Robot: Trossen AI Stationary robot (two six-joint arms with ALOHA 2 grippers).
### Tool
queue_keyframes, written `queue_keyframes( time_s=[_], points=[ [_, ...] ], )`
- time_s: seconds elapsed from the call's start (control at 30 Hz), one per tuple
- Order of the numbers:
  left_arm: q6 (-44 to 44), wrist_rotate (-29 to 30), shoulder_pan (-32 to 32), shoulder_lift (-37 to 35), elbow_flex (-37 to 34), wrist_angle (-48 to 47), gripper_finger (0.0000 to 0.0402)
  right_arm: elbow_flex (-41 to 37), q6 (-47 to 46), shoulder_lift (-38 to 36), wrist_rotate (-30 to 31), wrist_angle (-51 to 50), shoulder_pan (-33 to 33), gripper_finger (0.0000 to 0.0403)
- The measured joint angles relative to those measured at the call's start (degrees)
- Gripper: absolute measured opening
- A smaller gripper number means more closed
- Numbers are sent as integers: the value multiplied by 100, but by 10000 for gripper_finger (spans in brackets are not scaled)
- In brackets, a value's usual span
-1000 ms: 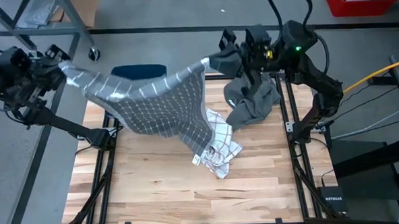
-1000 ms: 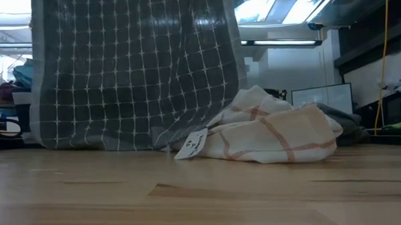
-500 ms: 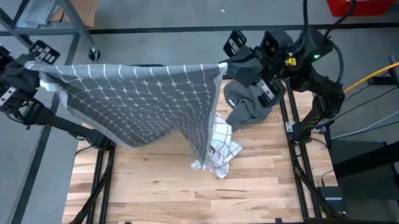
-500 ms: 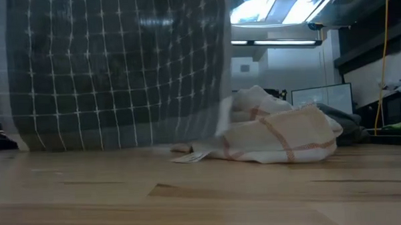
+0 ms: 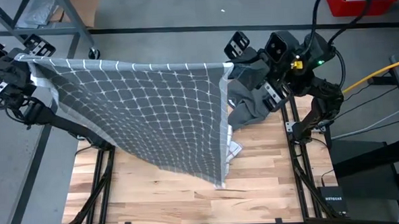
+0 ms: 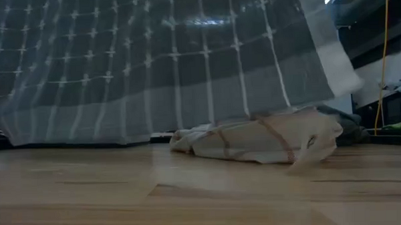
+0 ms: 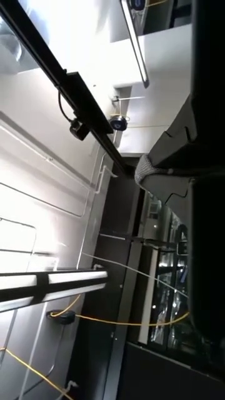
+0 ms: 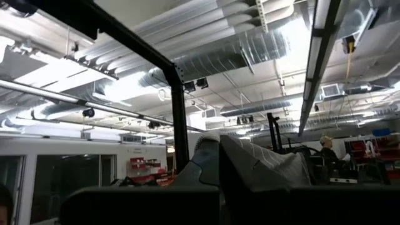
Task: Fold towel
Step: Fold the gray patterned towel
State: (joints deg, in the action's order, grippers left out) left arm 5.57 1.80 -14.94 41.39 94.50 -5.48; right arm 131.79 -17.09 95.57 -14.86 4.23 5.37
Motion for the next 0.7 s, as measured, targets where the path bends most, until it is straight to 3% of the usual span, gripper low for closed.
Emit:
queue_keyframes(
  time_s=[0.37,0.53,0.7],
  points=[
    [959,-55,-1,387,33,307,0,0,-264,37,8,68,184,3],
    [1760,-650,-2,762,35,642,0,13,-194,71,4,88,660,3],
    [1929,-917,-2,995,35,838,0,13,265,135,27,42,1231,3]
  ],
)
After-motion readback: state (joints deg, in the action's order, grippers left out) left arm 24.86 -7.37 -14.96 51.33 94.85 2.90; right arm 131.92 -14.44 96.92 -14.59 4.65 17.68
